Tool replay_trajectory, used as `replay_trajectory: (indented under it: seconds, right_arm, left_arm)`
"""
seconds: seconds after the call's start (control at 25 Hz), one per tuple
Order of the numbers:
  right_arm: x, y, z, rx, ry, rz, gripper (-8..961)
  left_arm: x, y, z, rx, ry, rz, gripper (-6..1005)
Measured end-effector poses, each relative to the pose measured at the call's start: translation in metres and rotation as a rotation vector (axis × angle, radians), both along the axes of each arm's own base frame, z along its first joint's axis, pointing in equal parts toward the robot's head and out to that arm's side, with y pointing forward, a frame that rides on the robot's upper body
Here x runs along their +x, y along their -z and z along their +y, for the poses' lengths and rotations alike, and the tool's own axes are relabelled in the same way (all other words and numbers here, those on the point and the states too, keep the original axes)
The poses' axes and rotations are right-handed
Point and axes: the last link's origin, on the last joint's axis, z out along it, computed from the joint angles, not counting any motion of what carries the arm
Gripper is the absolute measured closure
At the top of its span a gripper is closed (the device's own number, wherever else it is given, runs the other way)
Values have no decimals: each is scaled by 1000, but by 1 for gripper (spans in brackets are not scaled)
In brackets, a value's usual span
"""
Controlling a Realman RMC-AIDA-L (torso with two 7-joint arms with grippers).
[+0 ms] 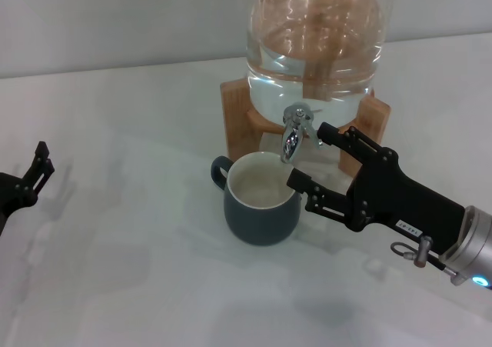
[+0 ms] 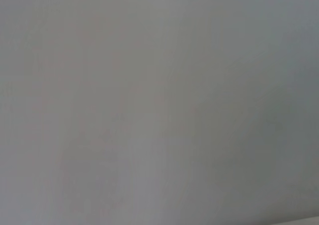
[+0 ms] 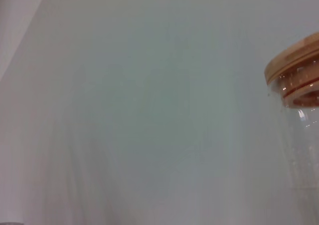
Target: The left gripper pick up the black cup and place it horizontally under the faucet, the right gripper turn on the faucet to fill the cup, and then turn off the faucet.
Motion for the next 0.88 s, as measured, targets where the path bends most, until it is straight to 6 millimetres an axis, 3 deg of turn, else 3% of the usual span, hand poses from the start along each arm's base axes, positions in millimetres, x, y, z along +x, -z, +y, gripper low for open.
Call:
replay_trajectory:
  seconds: [0.4, 0.88]
  right_arm:
    - [-1, 0, 0, 4, -3, 7, 81]
    - [3, -15, 0, 58, -5, 30, 81]
  left_arm:
    - [-1, 0, 0, 0, -2, 0, 113]
    - [-4, 0, 1, -10, -18, 21, 113]
